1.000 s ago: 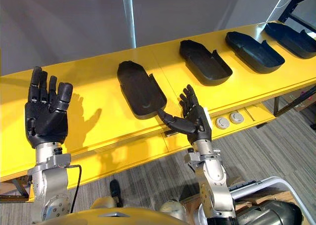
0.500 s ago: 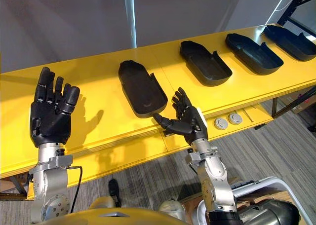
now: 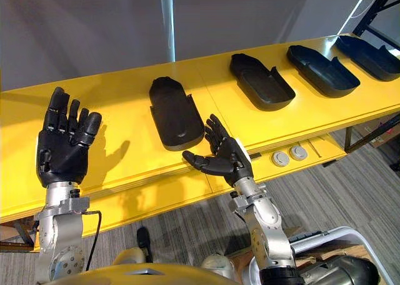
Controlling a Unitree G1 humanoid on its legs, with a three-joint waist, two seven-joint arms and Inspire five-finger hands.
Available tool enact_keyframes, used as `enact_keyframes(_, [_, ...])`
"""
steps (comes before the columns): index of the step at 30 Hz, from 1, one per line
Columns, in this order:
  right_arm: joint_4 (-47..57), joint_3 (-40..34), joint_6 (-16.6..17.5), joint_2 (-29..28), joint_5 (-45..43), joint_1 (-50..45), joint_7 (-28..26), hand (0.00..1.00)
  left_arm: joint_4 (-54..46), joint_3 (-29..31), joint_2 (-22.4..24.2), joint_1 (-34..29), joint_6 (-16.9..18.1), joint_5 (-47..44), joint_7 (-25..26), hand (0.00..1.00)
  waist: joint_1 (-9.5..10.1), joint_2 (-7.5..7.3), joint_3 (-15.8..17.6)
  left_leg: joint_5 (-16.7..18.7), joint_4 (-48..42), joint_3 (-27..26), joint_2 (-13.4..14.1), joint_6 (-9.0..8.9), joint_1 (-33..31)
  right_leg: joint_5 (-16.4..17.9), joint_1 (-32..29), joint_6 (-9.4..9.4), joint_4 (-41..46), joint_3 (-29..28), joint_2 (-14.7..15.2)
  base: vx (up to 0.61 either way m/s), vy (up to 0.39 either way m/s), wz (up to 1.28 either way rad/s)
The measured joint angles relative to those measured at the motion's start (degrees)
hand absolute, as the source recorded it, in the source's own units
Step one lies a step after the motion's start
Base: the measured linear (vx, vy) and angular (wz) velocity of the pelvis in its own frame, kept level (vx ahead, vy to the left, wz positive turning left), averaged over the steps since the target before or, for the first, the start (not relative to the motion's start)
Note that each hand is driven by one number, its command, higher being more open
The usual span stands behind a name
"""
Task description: Walk over and take three plastic housings, then place them on the shelf
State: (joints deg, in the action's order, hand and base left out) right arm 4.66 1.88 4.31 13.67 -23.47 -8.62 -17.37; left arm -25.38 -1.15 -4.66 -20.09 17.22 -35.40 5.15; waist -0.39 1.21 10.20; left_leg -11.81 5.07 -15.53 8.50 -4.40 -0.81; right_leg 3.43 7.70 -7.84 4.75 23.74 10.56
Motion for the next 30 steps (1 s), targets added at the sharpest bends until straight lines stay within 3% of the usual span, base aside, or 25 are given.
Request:
enact_keyframes(7, [-0.44,0.42,0.1,0.09,0.12,0.42,0.81,1.0,0.68,0.86,-0.01,-0.61,-0.08,0.01,0.0,1.0,0.18,-0.13,-0.05,0.37,0.01,-0.07,0.05,-0.49,0.26,-0.17,0.52,-0.09,-0.89,0.01,-0.12,0.0,0.0,0.0])
enact_keyframes(11, [1.04,0.03,2.05,0.03,0.79,0.37,3.26,1.0,0.67,2.28,0.05,-1.01,-0.08,0.0,0.02,1.0,0.26,-0.14,-0.06,0.26,0.0,-0.2,0.06,-0.34,0.31,-0.25,0.51,-0.07,-0.95,-0.13,-0.14,0.0,-0.003,-0.01])
enact_keyframes(16, [17.34,0.2,5.74,-0.75,2.61,-4.04,2.27,1.0,-0.02,2.41,0.2,-2.27,-0.12,0.32,0.63,1.0,0.06,-0.22,-0.12,0.4,-0.07,-0.62,0.12,-0.44,0.31,-0.28,0.39,-0.09,-1.14,-0.49,-0.19,0.02,-0.011,-0.03])
enact_keyframes(20, [20.58,1.69,8.16,-1.3,2.93,-5.91,1.23,1.0,-0.04,1.98,0.2,-2.42,-0.14,0.59,1.88,1.0,0.06,-0.57,-0.33,0.69,-0.15,-1.22,0.16,-0.49,0.49,-0.28,0.24,-0.09,-1.6,-1.06,-0.17,0.02,-0.016,-0.08])
enact_keyframes(26, [20.57,7.35,8.08,-2.89,2.85,-12.97,-0.21,1.0,-2.51,1.02,0.25,-4.33,-0.13,0.61,3.43,1.0,-0.19,-0.54,-0.38,1.34,-0.16,-2.51,0.13,-0.64,1.26,-0.28,0.28,-0.12,-1.88,-2.14,-0.01,0.03,-0.012,-0.11])
enact_keyframes(30, [20.55,11.64,6.06,-2.8,2.81,-14.93,-2.4,1.0,-3.42,-0.97,0.24,-4.72,-0.13,2.27,4.04,1.0,-1.14,-0.17,-0.63,1.37,-0.16,-2.76,0.12,-0.66,1.31,-0.29,0.27,-0.14,-1.87,-2.25,0.01,0.02,-0.01,-0.02])
